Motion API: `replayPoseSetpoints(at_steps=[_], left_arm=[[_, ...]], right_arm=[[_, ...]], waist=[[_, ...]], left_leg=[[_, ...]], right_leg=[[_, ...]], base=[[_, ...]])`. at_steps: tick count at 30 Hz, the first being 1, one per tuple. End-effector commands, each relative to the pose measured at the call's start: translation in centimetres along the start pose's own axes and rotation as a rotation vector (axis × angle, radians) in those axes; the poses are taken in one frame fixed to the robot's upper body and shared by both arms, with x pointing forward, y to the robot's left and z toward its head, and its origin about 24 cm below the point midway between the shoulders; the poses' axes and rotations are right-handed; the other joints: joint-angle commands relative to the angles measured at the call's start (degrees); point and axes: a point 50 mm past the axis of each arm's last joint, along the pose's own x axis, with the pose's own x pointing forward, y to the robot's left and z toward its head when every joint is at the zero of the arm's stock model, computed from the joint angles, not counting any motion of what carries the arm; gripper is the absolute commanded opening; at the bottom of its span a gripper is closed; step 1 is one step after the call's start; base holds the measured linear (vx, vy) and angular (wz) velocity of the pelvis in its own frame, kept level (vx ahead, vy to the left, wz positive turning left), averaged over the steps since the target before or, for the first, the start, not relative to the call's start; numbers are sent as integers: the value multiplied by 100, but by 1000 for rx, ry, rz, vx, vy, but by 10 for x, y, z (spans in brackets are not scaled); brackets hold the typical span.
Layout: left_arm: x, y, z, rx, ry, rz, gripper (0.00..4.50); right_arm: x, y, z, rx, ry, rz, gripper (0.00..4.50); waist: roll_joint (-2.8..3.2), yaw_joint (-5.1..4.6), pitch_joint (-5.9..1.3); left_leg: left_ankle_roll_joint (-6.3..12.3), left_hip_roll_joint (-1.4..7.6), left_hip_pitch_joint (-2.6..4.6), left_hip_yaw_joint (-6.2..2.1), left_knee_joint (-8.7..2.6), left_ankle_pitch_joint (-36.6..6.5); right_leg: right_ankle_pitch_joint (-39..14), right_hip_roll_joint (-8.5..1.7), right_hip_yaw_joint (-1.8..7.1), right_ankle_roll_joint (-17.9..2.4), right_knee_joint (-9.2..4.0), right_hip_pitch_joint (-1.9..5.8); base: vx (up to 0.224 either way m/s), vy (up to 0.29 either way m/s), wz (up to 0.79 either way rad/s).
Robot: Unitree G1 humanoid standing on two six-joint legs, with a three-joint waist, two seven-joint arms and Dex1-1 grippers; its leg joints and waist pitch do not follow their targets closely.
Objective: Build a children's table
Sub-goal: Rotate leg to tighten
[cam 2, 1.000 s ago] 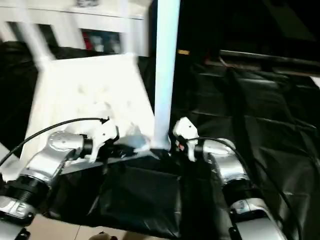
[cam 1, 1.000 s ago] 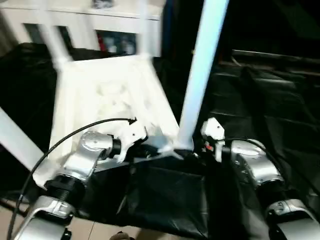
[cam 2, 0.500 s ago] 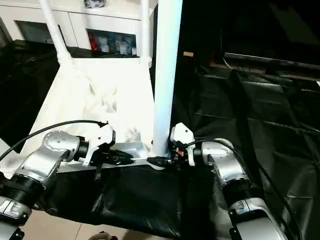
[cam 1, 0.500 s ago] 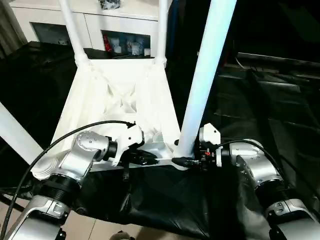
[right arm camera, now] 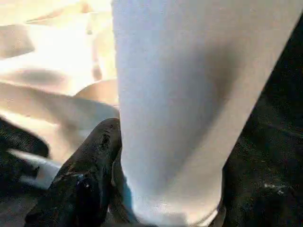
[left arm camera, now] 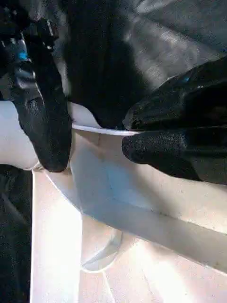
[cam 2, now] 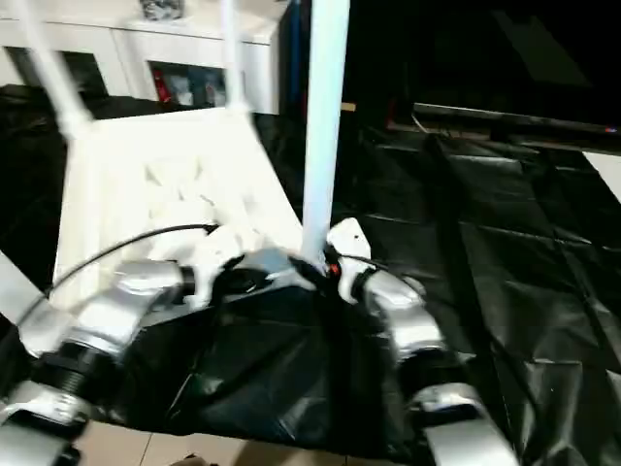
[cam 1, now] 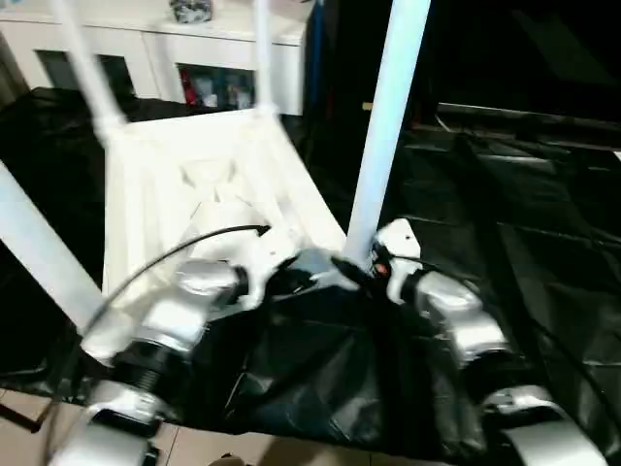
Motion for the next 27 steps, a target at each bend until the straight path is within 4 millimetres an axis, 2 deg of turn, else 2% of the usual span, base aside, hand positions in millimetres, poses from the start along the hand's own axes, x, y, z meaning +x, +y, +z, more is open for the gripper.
replayPoseSetpoints(at_steps=[1, 3, 6, 8, 9, 12, 13, 14, 17, 18, 22, 24, 27], left_arm=[[20, -16, 13, -9, -55, 28, 0], [22, -20, 13, -2, -56, -2, 0], [21, -20, 15, 7, -62, -20, 0], [19, -20, 15, 17, -64, -36, 0], [11, -18, 14, 51, -71, -105, 0], [2, -17, 11, 74, -74, -191, 0], [-3, -16, 11, 77, -72, -230, 0], [-5, -16, 10, 79, -69, -252, 0], [-15, -11, 7, 109, -40, -320, 0], [-18, -9, 6, 112, -34, -335, 0], [-27, -2, 6, 118, -26, -377, 0], [-31, 0, 5, 118, -16, -408, 0], [-36, 3, 4, 117, -2, -439, 0]], right_arm=[[23, 63, -4, -39, 27, 247, 269], [22, 62, -2, -38, 12, 246, 325], [20, 55, 1, 6, -4, 241, 344], [18, 51, 2, 1, -8, 248, 373], [10, 42, 3, -61, -5, 321, 384], [0, 34, 2, -126, 15, 435, 384], [-5, 31, 2, -149, 22, 487, 384], [-7, 30, 2, -160, 27, 517, 384], [-18, 24, 3, -187, 46, 651, 384], [-21, 23, 3, -193, 52, 683, 384], [-28, 19, 6, -194, 65, 774, 384], [-30, 19, 8, -181, 70, 820, 354], [-33, 22, 8, -169, 89, 890, 343]], waist=[[-20, 2, -279], [-30, 2, -290], [-28, 2, -290], [-25, -3, -288], [-22, 2, -293], [-34, 11, -319], [-32, 15, -325], [-36, 23, -333], [-47, 66, -351], [-33, 85, -350], [-12, 157, -340], [-4, 177, -326], [10, 193, -315]], left_leg=[[59, 186, 44, -132, -406, -1666], [97, 184, 40, -130, -402, -1641], [119, 187, 38, -128, -409, -1644], [116, 188, 27, -132, -415, -1649], [129, 189, 37, -131, -410, -1671], [231, 193, -12, -134, -394, -1467], [246, 198, 0, -122, -383, -1409], [319, 191, 16, -109, -359, -1307], [502, 192, -10, -75, -321, -923], [545, 202, -7, -69, -313, -842], [525, 226, 22, -68, -320, -952], [452, 236, 45, -70, -337, -1123], [286, 243, 67, -75, -363, -1361]], right_leg=[[-2057, -420, 282, -832, -550, 189], [-2001, -416, 283, -805, -540, 194], [-1945, -410, 282, -823, -537, 192], [-1946, -415, 280, -826, -538, 200], [-1932, -411, 279, -833, -541, 197], [-1499, -410, 276, -913, -483, 252], [-1353, -405, 280, -962, -464, 239], [-1129, -402, 282, -1065, -446, 243], [-502, -380, 274, -1284, -362, 273], [-341, -377, 268, -1350, -340, 266], [-526, -381, 255, -1381, -351, 247], [-745, -383, 258, -1373, -378, 233], [-1057, -389, 269, -1317, -404, 218]], base=[[0, 0, 0], [0, 0, 0], [0, 0, 0], [0, 0, 0], [0, 0, 0], [0, 0, 0], [0, 0, 0], [0, 0, 0], [0, 0, 0], [0, 0, 0], [0, 0, 0], [0, 0, 0], [0, 0, 0]])
